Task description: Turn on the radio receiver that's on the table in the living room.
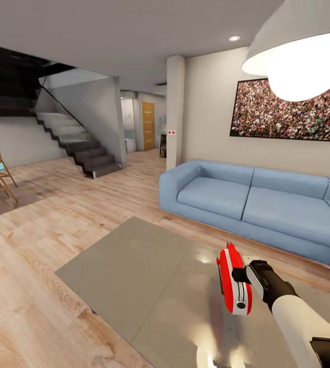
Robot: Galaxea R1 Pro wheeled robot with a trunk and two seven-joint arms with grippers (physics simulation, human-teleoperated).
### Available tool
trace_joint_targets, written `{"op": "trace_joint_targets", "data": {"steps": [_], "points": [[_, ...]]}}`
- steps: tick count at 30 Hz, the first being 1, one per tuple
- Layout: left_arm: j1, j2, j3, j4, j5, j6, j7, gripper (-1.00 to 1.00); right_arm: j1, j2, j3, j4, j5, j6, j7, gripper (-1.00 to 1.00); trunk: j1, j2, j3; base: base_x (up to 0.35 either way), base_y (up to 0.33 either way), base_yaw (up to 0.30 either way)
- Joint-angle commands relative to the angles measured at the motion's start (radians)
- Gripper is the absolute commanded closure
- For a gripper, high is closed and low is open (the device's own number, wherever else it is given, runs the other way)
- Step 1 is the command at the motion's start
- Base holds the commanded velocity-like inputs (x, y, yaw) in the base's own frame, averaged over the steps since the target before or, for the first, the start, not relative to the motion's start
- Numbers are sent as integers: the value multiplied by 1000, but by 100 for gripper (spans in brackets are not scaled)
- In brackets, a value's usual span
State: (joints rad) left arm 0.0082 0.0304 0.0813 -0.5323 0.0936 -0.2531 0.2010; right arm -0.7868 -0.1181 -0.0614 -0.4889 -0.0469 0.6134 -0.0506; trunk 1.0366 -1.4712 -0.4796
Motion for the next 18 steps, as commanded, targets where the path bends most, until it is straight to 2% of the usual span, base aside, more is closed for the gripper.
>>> {"op": "trace_joint_targets", "data": {"steps": [1,18], "points": [[0,0,0,0,0,0,0,-100,0,0,0,0,1,0,0,100,-4,7,3,0,0,0],[0,-1,0,0,0,0,0,-100,0,0,0,0,1,-3,0,100,-69,126,57,0,0,0]]}}
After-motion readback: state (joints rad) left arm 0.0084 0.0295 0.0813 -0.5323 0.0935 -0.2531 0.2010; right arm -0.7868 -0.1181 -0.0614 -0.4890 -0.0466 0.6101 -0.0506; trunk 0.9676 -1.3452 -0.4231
